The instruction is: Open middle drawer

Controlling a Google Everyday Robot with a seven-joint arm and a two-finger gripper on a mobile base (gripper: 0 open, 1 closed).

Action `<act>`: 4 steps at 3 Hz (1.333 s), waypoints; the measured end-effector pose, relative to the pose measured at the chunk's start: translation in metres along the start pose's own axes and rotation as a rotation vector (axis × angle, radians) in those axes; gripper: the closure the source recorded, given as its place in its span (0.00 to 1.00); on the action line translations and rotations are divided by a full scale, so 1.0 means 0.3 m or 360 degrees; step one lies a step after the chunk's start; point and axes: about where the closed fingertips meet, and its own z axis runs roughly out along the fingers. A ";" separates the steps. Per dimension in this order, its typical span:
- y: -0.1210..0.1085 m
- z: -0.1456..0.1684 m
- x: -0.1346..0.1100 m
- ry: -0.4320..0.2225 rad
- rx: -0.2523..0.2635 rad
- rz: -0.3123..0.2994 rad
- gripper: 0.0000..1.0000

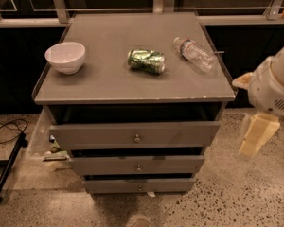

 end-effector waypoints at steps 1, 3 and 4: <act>0.046 0.196 0.069 -0.0126 -0.0015 -0.0033 0.00; 0.068 0.527 0.146 -0.0446 -0.0018 -0.0146 0.00; 0.068 0.527 0.146 -0.0446 -0.0018 -0.0146 0.00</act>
Offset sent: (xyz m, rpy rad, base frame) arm 0.0068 -0.0094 -0.1952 0.3189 -0.1447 0.1778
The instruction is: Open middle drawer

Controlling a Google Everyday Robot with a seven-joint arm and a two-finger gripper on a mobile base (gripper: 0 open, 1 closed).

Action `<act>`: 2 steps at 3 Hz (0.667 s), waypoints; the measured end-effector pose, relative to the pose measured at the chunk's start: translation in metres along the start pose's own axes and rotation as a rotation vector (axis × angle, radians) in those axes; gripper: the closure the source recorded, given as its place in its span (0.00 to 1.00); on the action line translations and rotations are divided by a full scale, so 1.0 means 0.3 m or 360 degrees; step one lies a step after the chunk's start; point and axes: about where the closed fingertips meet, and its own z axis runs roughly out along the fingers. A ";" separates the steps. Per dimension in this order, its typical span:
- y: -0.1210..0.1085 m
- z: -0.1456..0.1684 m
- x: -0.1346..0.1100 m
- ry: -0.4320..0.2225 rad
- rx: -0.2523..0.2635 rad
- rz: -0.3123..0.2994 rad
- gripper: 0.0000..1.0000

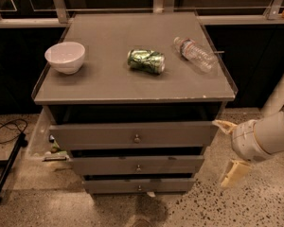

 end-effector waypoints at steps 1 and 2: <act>0.010 0.065 -0.010 -0.0015 0.0015 -0.0008 0.00; 0.035 0.248 0.029 -0.0051 0.0015 0.0050 0.00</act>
Offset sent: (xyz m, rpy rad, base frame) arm 0.0232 0.0428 -0.1411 0.0824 0.0084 -0.0729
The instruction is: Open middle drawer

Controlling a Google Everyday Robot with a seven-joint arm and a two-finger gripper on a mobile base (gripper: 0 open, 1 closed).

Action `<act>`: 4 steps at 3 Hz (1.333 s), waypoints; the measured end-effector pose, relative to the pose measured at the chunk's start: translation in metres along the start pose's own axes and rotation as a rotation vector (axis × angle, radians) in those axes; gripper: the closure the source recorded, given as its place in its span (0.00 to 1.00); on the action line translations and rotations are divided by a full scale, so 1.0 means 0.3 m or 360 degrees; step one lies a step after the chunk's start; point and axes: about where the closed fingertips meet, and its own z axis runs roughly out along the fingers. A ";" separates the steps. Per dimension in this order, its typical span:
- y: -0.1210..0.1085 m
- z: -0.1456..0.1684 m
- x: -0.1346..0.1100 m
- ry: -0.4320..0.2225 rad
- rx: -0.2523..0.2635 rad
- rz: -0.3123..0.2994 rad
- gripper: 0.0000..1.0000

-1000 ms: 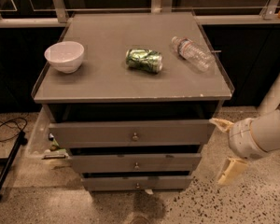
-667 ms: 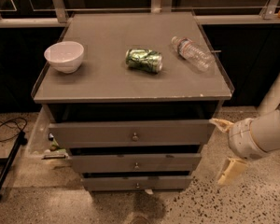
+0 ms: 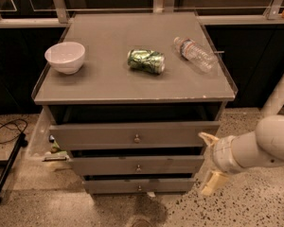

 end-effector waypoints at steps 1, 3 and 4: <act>0.006 0.159 0.028 -0.0049 0.0036 0.0005 0.00; 0.022 0.423 0.089 -0.0107 0.0049 0.0006 0.00; 0.023 0.498 0.104 -0.0130 0.0022 0.0014 0.00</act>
Offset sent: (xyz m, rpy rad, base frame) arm 0.0325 0.0425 -0.1273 0.0540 -0.0846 -0.0005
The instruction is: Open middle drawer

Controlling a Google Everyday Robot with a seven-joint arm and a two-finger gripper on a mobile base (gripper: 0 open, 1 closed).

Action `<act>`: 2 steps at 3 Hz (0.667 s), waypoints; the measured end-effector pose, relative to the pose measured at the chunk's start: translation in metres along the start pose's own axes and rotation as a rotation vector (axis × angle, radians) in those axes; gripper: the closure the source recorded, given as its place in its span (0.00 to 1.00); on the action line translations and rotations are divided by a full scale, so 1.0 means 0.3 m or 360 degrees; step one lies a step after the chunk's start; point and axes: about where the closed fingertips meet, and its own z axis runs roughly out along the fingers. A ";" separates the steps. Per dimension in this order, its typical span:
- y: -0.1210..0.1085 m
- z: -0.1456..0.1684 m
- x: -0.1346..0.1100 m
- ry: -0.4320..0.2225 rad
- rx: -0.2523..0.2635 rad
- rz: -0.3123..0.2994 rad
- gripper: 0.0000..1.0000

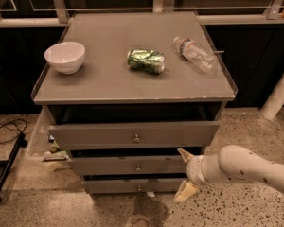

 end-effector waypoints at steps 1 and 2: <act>-0.013 0.103 0.041 -0.0033 0.0005 -0.0008 0.00; -0.024 0.187 0.075 -0.0062 0.0033 -0.0015 0.00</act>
Offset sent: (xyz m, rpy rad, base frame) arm 0.0358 0.0126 -0.0837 0.0472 -0.0598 -0.0067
